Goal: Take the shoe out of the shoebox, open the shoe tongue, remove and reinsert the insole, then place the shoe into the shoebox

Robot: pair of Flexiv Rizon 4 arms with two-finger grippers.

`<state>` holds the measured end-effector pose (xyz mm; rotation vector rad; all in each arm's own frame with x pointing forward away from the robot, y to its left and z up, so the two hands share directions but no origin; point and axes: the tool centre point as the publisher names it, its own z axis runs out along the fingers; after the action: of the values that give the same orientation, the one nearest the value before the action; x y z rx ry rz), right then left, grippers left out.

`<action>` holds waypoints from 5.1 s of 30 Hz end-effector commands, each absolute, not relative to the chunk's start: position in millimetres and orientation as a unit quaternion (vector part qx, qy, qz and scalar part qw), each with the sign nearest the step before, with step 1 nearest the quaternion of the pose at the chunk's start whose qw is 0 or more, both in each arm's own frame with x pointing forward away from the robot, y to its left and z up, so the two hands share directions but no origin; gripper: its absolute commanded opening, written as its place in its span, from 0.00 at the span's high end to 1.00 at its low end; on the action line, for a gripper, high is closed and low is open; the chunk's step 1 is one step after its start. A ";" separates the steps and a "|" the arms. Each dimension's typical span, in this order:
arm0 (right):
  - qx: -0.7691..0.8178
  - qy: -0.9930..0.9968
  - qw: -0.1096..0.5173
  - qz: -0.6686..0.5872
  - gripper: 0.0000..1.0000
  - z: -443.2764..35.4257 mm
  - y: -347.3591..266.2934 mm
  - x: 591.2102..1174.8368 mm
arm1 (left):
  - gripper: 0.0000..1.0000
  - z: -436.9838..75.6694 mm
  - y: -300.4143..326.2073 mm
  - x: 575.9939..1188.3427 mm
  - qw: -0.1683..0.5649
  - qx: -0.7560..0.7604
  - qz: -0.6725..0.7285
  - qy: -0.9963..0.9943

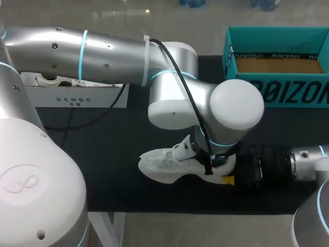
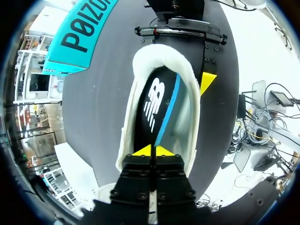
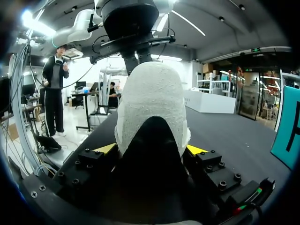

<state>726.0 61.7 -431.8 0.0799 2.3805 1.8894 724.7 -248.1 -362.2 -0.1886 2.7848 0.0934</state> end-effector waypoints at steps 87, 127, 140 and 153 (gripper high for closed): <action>0.027 0.783 0.051 0.619 1.00 -433.9 64.4 724.8 | 0.76 -326.1 -287.0 682.4 0.116 -0.078 -0.065 0.988; 0.027 0.783 0.051 0.619 1.00 -433.9 64.4 724.8 | 1.00 -288.6 -295.2 700.3 0.063 -0.118 -0.114 0.985; 0.027 0.783 0.051 0.619 1.00 -433.9 64.4 724.8 | 1.00 -176.7 -294.2 752.8 -0.006 -0.190 -0.187 0.964; 0.027 0.783 0.051 0.619 1.00 -433.9 64.4 724.8 | 1.00 -147.6 -263.4 800.2 -0.120 -0.189 -0.255 0.940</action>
<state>725.4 62.6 -431.8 0.0794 2.3811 1.8894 800.8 -276.9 -144.7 -0.6530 3.1882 -0.7991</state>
